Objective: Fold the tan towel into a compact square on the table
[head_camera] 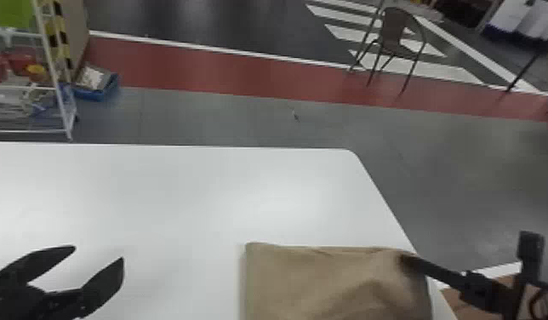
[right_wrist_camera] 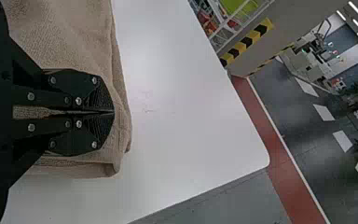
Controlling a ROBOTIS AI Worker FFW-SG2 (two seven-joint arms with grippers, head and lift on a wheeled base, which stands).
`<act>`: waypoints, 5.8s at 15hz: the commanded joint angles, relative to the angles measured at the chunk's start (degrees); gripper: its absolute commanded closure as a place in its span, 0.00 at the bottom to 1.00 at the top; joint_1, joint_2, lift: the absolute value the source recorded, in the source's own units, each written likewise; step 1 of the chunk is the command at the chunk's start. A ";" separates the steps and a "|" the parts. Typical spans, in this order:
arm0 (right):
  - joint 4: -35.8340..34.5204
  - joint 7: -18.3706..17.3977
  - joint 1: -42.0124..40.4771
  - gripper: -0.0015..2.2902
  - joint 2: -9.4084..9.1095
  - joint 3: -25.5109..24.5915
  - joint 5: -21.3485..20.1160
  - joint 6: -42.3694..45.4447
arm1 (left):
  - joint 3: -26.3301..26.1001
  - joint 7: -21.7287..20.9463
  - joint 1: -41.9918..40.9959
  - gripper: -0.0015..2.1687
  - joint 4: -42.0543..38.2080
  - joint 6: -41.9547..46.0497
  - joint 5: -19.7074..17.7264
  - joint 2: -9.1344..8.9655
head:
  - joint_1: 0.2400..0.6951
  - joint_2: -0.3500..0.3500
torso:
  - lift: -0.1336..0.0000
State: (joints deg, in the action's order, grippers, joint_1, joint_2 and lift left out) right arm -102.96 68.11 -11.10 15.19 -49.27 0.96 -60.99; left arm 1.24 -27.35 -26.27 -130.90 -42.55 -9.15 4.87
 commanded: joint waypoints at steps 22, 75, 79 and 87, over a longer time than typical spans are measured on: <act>-9.90 -2.81 1.25 0.90 -13.17 18.16 -1.57 -21.06 | 1.75 -1.13 -0.97 0.06 -0.32 0.40 -1.39 0.32 | 1.00 0.12 | 0.08; -26.51 1.24 -10.79 0.37 -10.71 6.12 1.50 -28.97 | -5.73 -16.60 8.26 0.47 13.74 1.28 9.24 1.46 | 1.00 0.00 | 0.08; -26.51 1.24 -10.88 0.37 -10.62 5.68 2.38 -29.09 | -4.76 -16.86 6.94 0.48 10.40 -0.83 8.45 1.46 | 1.00 0.00 | 0.08; -27.82 1.77 -12.46 0.37 -10.62 5.06 4.14 -29.09 | -3.09 -17.39 6.41 0.58 9.09 -3.99 7.48 1.37 | 1.00 0.00 | 0.08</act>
State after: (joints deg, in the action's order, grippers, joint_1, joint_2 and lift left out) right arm -130.76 70.01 -23.63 4.57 -44.64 5.23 -89.96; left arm -1.79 -44.75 -19.80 -121.80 -46.50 -1.68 6.27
